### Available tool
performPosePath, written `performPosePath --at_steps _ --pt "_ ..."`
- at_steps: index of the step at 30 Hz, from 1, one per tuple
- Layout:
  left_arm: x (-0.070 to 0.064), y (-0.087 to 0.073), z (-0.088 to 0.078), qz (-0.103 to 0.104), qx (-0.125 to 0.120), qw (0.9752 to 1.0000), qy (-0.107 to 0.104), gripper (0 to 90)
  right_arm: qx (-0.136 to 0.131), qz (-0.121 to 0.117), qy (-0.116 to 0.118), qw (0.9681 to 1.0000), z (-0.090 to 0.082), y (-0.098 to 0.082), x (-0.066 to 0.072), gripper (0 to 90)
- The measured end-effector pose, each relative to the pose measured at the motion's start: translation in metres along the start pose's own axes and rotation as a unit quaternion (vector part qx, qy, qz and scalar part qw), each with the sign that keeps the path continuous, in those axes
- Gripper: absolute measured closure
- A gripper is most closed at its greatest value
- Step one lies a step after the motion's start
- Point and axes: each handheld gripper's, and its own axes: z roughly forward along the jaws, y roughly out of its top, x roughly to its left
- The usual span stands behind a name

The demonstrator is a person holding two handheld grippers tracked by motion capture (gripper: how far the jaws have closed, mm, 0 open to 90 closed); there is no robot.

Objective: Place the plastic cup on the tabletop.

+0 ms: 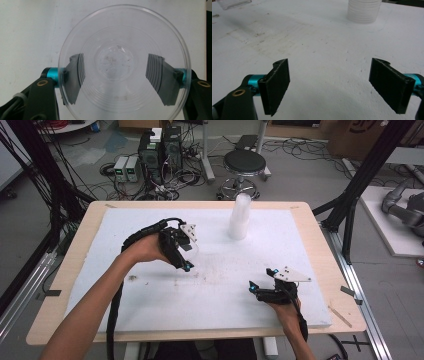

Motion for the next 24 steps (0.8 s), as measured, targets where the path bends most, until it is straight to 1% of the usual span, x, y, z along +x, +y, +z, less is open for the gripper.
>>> performPosePath --at_steps 2,4,7,10,14,16,22,24 --pt "0.0 0.0 0.004 -0.004 0.002 1.0 0.001 31.2 0.0 0.0 0.0 1.0 0.0 0.0 0.0 16.6" --pt "0.0 0.0 0.01 0.0 0.006 1.0 0.003 31.0 0.0 0.0 0.0 1.0 0.0 0.0 0.0 16.6" --pt "0.0 0.001 0.016 -0.007 0.003 1.0 0.0 31.0 0.001 0.0 0.001 1.0 0.0 0.0 0.0 16.6" --pt "0.001 0.003 0.024 -0.009 0.008 0.9999 -0.003 31.1 0.001 -0.001 0.002 1.0 0.0 0.0 0.0 16.6" --pt "0.002 0.004 0.036 -0.011 0.017 0.9998 -0.005 31.1 0.004 0.001 0.003 1.0 0.001 0.0 0.0 16.6" --pt "0.001 0.006 0.043 -0.01 0.026 0.9996 -0.004 31.1 0.005 0.001 0.003 1.0 0.001 0.0 0.0 16.6" --pt "-0.001 0.007 0.055 -0.009 0.037 0.9992 -0.012 31.1 0.003 0.003 0.005 1.0 0.001 0.0 0.0 16.6" --pt "-0.001 0.006 0.06 -0.013 0.041 0.999 -0.012 31.2 0.003 0.003 0.005 1.0 0.001 0.0 0.0 16.6"
